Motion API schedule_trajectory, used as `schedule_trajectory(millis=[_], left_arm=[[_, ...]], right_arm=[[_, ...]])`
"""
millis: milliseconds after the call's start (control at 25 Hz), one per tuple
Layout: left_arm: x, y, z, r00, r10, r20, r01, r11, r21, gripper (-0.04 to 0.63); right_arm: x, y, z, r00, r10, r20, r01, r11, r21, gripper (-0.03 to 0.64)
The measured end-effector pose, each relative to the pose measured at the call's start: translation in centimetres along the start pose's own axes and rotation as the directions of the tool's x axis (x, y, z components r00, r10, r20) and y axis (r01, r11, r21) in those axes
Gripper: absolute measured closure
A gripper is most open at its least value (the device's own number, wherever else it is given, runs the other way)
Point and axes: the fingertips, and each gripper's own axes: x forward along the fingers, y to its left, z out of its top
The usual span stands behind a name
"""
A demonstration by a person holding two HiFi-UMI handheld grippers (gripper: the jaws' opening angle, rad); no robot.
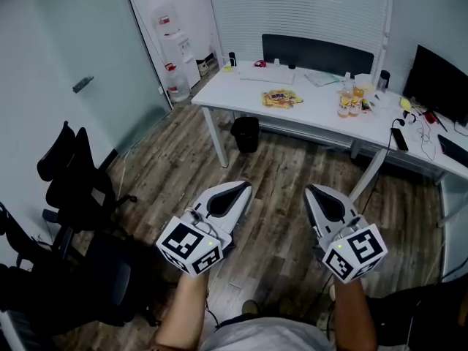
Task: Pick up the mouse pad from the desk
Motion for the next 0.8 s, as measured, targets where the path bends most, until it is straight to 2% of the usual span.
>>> schedule_trajectory(millis=[800], left_arm=[[-4.3,4.9,-0.9,1.000,-0.001,0.005,0.001,1.000,-0.011,0.580]], right_arm=[[3.1,3.4,-1.4,0.999,-0.028,-0.041,0.028,1.000,-0.015,0.604]])
